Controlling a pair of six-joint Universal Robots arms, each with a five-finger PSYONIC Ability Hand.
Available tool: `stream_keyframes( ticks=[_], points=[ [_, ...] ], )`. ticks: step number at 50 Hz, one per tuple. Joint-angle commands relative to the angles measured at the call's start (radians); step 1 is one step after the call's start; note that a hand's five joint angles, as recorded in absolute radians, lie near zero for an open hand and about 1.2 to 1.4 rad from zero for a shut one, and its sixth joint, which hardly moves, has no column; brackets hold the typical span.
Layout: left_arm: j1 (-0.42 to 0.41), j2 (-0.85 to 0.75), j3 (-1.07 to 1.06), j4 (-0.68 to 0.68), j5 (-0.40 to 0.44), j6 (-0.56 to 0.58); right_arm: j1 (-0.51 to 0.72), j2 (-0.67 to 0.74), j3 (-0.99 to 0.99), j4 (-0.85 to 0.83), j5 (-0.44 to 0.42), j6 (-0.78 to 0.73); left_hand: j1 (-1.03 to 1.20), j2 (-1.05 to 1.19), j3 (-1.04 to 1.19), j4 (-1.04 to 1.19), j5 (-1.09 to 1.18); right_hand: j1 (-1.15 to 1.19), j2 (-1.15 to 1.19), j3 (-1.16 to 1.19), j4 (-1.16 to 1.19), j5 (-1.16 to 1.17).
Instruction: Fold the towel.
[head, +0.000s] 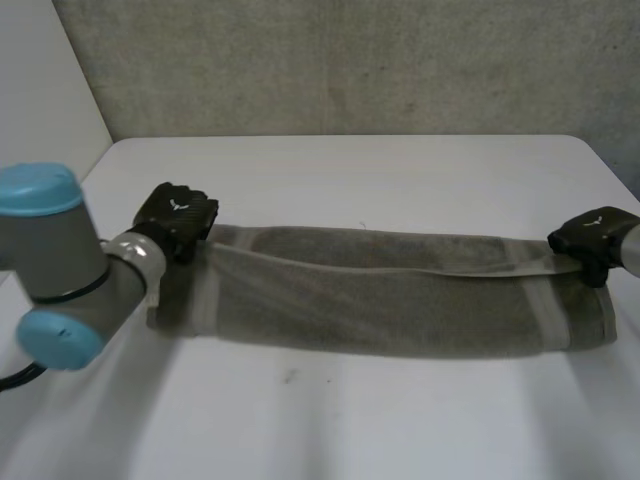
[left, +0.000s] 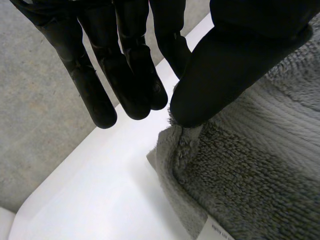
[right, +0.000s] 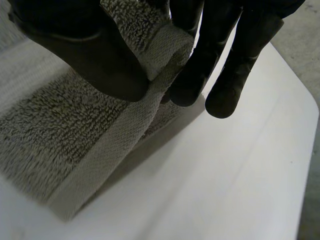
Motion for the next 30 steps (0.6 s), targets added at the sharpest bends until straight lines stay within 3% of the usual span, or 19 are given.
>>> stream_keyframes(
  ticks=[1,9,27,28,29,30],
  points=[
    [-0.026,-0.203,0.252,-0.005,-0.018,0.005,0.041,0.138,-0.145,-0.032,0.029,0.11,0.195,0.178,0.179,0.178,0.191,0.062,0.074,0.064,0.051,0.05],
    [-0.033,-0.343,0.447,-0.022,-0.07,0.008,0.061,0.236,-0.282,-0.072,0.126,0.125,0.195,0.178,0.179,0.178,0.191,0.062,0.074,0.064,0.051,0.05],
    [-0.05,-0.509,0.699,-0.068,-0.07,0.009,0.098,0.398,-0.523,-0.074,0.19,0.127,0.195,0.178,0.179,0.178,0.191,0.062,0.074,0.064,0.051,0.05],
    [-0.05,-0.518,0.708,-0.078,-0.068,0.009,0.105,0.408,-0.538,-0.074,0.198,0.127,0.195,0.178,0.179,0.178,0.191,-0.422,-0.41,-0.42,-0.433,-0.435],
    [-0.05,-0.518,0.708,-0.078,-0.068,0.009,0.106,0.408,-0.538,-0.074,0.198,0.127,0.195,0.178,0.179,0.178,0.191,-0.427,-0.415,-0.425,-0.438,-0.439],
    [-0.052,-0.522,0.709,-0.086,-0.07,0.009,0.11,0.411,-0.54,-0.074,0.204,0.127,-0.34,-0.356,-0.355,-0.356,-0.343,-1.159,-1.148,-1.157,-1.171,-1.172]
  ],
)
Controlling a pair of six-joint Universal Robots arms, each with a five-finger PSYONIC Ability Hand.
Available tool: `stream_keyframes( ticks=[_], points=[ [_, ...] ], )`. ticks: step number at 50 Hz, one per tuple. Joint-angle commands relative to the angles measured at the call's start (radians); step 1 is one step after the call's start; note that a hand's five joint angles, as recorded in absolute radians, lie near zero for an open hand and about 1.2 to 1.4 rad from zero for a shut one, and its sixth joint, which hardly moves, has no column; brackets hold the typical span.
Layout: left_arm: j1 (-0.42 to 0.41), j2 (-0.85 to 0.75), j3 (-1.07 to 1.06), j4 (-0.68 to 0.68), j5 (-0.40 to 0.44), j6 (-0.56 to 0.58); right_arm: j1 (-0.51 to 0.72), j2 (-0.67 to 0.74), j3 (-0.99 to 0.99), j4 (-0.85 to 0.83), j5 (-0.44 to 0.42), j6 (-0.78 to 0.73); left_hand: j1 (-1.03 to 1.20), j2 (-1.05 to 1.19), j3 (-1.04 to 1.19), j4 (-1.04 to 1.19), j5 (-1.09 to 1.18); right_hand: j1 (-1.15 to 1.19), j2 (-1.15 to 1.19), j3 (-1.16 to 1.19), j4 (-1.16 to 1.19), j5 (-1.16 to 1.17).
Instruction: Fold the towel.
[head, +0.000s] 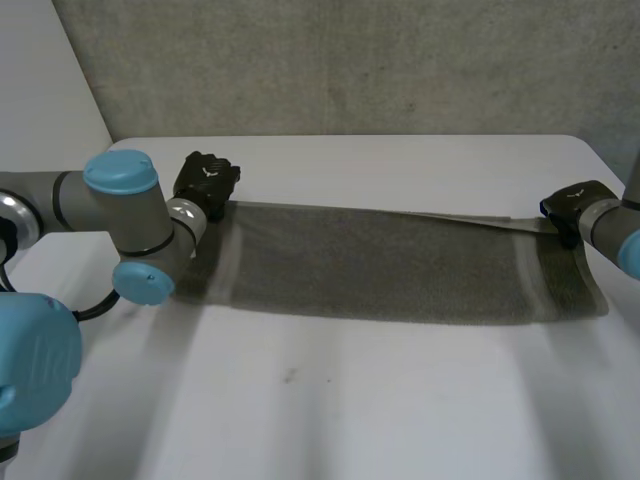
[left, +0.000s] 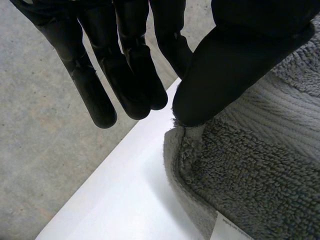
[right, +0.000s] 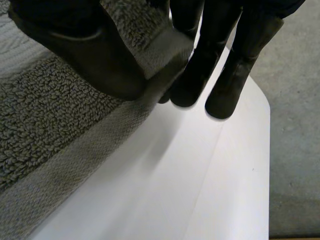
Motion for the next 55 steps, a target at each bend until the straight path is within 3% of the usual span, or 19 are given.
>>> stream_keyframes(
  ticks=[1,3,4,13,21,26,38,46,48,51,53,55],
  points=[
    [-0.006,-0.039,0.039,-0.042,-0.005,-0.001,0.029,0.038,-0.062,-0.001,0.024,0.002,-1.027,-1.044,-1.042,-1.044,-1.031,-1.055,-1.047,-1.071,-1.08,-1.077],
    [-0.012,-0.036,0.036,-0.042,-0.005,-0.003,0.031,0.036,-0.065,-0.004,0.028,0.004,-0.949,-0.965,-0.964,-0.965,-0.952,-1.055,-1.047,-1.071,-1.08,-1.077],
    [-0.021,-0.032,0.034,-0.043,-0.005,-0.003,0.033,0.027,-0.065,-0.012,0.03,0.007,-1.027,-1.044,-1.042,-1.044,-1.031,-1.055,-1.047,-1.071,-1.08,-1.077],
    [-0.029,0.062,-0.045,-0.066,-0.022,-0.011,0.033,-0.103,-0.004,-0.075,0.016,0.116,-1.027,-1.044,-1.042,-1.044,-1.031,-1.055,-1.047,-1.071,-1.08,-1.077],
    [-0.026,0.281,-0.329,-0.075,-0.025,-0.034,0.023,-0.3,0.248,-0.098,-0.065,0.127,-1.027,-1.044,-1.042,-1.044,-1.031,-1.055,-1.047,-1.071,-1.08,-1.077],
    [-0.015,0.473,-0.585,0.0,-0.022,-0.116,-0.006,-0.424,0.508,-0.115,-0.159,0.104,-1.027,-1.044,-1.042,-1.044,-1.031,-1.055,-1.047,-1.071,-1.08,-1.077],
    [-0.001,0.657,-0.866,0.098,-0.014,-0.245,-0.115,-0.508,0.864,-0.298,-0.225,-0.042,-1.027,-1.044,-1.042,-1.044,-1.031,-1.055,-1.047,-1.071,-1.08,-1.077],
    [0.001,0.668,-0.932,0.158,-0.014,-0.248,-0.144,-0.45,0.927,-0.419,-0.228,-0.091,-1.027,-1.044,-1.042,-1.044,-1.031,-0.642,-0.635,-0.658,-0.668,-0.664],
    [0.001,0.667,-0.94,0.167,-0.014,-0.248,-0.145,-0.426,0.921,-0.446,-0.229,-0.091,-1.027,-1.044,-1.042,-1.044,-1.031,-0.371,-0.363,-0.387,-0.396,-0.392],
    [0.001,0.665,-0.943,0.169,-0.014,-0.248,-0.145,-0.416,0.918,-0.459,-0.229,-0.093,-1.027,-1.044,-1.042,-1.044,-1.031,-0.214,-0.206,-0.23,-0.239,-0.235],
    [0.001,0.665,-0.946,0.172,-0.014,-0.248,-0.15,-0.398,0.909,-0.478,-0.228,-0.094,-1.027,-1.044,-1.042,-1.044,-1.031,0.122,0.13,0.106,0.096,0.1],
    [0.001,0.665,-0.947,0.172,-0.016,-0.248,-0.161,-0.389,0.903,-0.486,-0.226,-0.094,-1.027,-1.044,-1.042,-1.044,-1.031,0.167,0.174,0.151,0.141,0.145]
  ],
)
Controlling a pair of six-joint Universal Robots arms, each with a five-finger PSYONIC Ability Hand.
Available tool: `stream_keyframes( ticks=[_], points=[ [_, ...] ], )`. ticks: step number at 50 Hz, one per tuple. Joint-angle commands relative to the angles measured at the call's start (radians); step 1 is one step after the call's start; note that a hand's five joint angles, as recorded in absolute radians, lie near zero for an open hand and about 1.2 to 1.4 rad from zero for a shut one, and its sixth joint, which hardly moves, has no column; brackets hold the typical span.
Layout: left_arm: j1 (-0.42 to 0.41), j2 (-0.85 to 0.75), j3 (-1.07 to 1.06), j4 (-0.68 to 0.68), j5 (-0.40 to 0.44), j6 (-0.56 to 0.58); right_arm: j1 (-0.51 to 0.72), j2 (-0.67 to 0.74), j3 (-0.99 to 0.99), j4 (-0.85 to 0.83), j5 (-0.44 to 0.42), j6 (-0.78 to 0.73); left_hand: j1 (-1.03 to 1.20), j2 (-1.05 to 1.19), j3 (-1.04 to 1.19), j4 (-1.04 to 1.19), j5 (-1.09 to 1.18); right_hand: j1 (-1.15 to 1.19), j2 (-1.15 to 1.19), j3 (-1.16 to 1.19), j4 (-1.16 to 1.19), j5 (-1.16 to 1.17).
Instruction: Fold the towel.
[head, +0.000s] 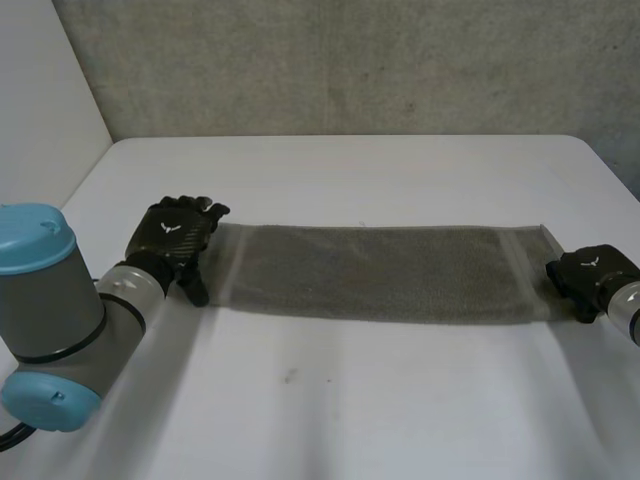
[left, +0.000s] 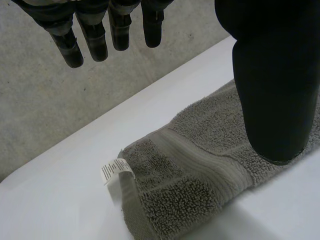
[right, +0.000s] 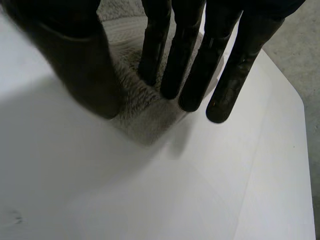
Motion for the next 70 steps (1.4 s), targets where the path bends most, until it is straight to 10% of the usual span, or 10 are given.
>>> stream_keyframes(
  ticks=[1,23,44,57,61,70],
  points=[
    [0.0,-0.004,-0.004,0.005,0.0,0.002,-0.022,0.049,-0.036,-0.042,0.011,-0.003,0.001,0.01,0.007,0.008,-0.031,0.309,0.308,0.312,0.312,0.317],
    [0.0,-0.001,-0.021,0.01,-0.002,0.001,-0.217,0.009,-0.305,0.07,0.102,-0.152,0.001,0.01,0.007,0.008,-0.031,0.309,0.308,0.312,0.312,0.317],
    [0.021,0.027,-0.037,0.02,-0.003,-0.003,0.721,0.164,-0.569,0.107,0.201,-0.057,0.001,0.01,0.007,0.008,-0.031,0.309,0.308,0.312,0.312,0.317],
    [0.021,0.027,-0.05,0.03,-0.002,-0.003,0.866,0.259,-0.501,0.085,0.207,-0.085,0.001,0.01,0.007,0.008,-0.031,0.309,0.308,0.312,0.312,0.317],
    [0.02,0.027,-0.05,0.04,-0.002,-0.003,0.82,0.148,-0.442,0.051,0.204,-0.043,0.001,0.01,0.007,0.008,-0.031,-0.843,-0.844,-0.84,-0.839,-0.834],
    [0.009,0.027,-0.051,0.048,-0.002,-0.003,0.598,-0.052,-0.218,-0.016,0.2,0.138,0.001,0.01,0.007,0.008,-0.031,-0.913,-0.914,-0.909,-0.909,-0.904]
  ],
)
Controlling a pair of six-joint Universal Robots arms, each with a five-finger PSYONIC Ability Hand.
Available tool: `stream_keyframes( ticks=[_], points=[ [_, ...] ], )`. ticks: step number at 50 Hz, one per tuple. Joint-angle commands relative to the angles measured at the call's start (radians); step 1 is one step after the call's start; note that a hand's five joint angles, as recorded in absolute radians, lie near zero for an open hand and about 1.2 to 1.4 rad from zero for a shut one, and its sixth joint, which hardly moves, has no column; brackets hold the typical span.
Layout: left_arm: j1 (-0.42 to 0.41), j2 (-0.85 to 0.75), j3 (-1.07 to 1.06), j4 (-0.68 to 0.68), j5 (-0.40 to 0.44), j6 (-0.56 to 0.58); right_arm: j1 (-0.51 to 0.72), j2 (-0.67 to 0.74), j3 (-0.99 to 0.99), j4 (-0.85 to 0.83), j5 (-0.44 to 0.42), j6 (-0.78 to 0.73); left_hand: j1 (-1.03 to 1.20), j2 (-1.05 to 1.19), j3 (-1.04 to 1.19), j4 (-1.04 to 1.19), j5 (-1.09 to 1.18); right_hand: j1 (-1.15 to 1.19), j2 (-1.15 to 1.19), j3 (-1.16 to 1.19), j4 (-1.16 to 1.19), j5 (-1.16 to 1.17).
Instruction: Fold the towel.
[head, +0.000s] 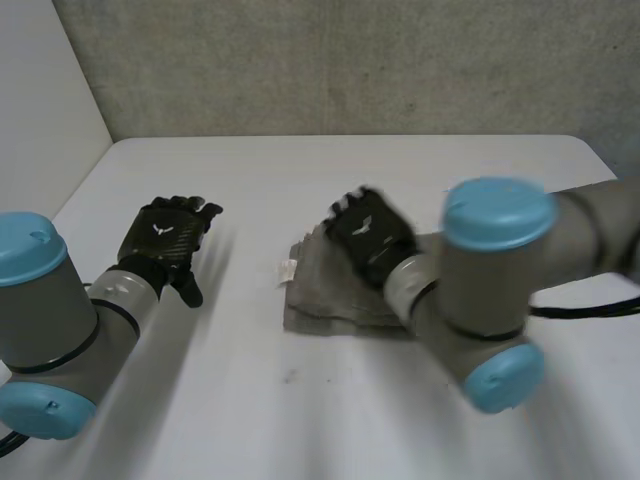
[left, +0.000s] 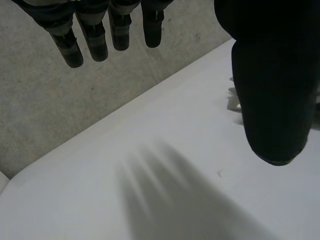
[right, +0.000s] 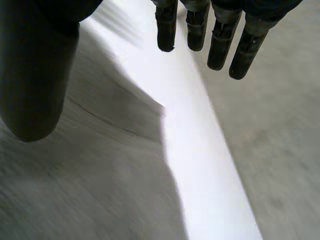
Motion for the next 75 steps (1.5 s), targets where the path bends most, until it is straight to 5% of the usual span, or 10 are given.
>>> stream_keyframes(
  ticks=[1,13,20,23,45,49,51,53,64,75],
  points=[
    [-0.008,0.0,-0.001,0.004,0.0,0.0,-0.165,-0.149,0.172,-0.04,-0.002,0.137,0.001,0.01,0.007,0.008,-0.031,-0.068,-0.076,-0.07,-0.086,-0.062],
    [-0.017,-0.002,-0.001,0.007,0.0,0.0,-0.415,-0.16,0.46,-0.051,-0.047,0.152,0.001,0.01,0.007,0.008,-0.031,0.162,0.155,0.161,0.145,0.169],
    [-0.022,-0.005,-0.002,0.007,0.0,0.002,-0.435,-0.134,0.442,-0.061,-0.07,0.154,0.001,0.01,0.007,0.008,-0.031,1.151,1.144,1.15,1.134,1.158],
    [-0.028,-0.003,-0.005,0.007,0.0,0.002,-0.424,-0.146,0.395,-0.084,-0.056,0.152,0.001,0.01,0.007,0.008,-0.031,1.153,1.146,1.152,1.136,1.16],
    [-0.017,0.034,0.002,0.005,-0.006,-0.002,0.145,0.205,-0.247,0.175,-0.071,-0.116,0.001,0.01,0.007,0.008,-0.031,1.153,1.146,1.152,1.136,1.16],
    [-0.023,0.043,0.018,0.005,-0.009,-0.003,0.148,0.213,-0.248,0.175,-0.053,-0.125,0.001,0.01,0.007,0.008,-0.031,1.153,1.146,1.152,1.136,1.16],
    [-0.03,0.048,0.041,0.004,-0.011,-0.026,0.134,0.175,-0.236,0.164,-0.024,-0.083,0.001,0.01,0.007,0.008,-0.031,0.297,0.289,0.295,0.279,0.303],
    [-0.034,0.048,0.056,0.004,-0.011,-0.044,0.121,0.137,-0.228,0.152,-0.007,-0.02,0.001,0.01,0.007,0.008,-0.031,-0.068,-0.076,-0.07,-0.086,-0.062],
    [-0.138,-0.021,0.26,-0.053,-0.011,-0.176,-0.096,-0.057,-0.08,0.129,-0.007,0.532,0.005,0.014,0.01,0.012,-0.027,-0.068,-0.076,-0.07,-0.086,-0.062],
    [-0.287,-0.3,0.521,-0.232,-0.017,-0.287,-0.169,0.055,-0.101,0.213,-0.012,0.591,0.017,0.025,0.022,0.023,-0.015,-0.068,-0.076,-0.07,-0.086,-0.062]
  ],
)
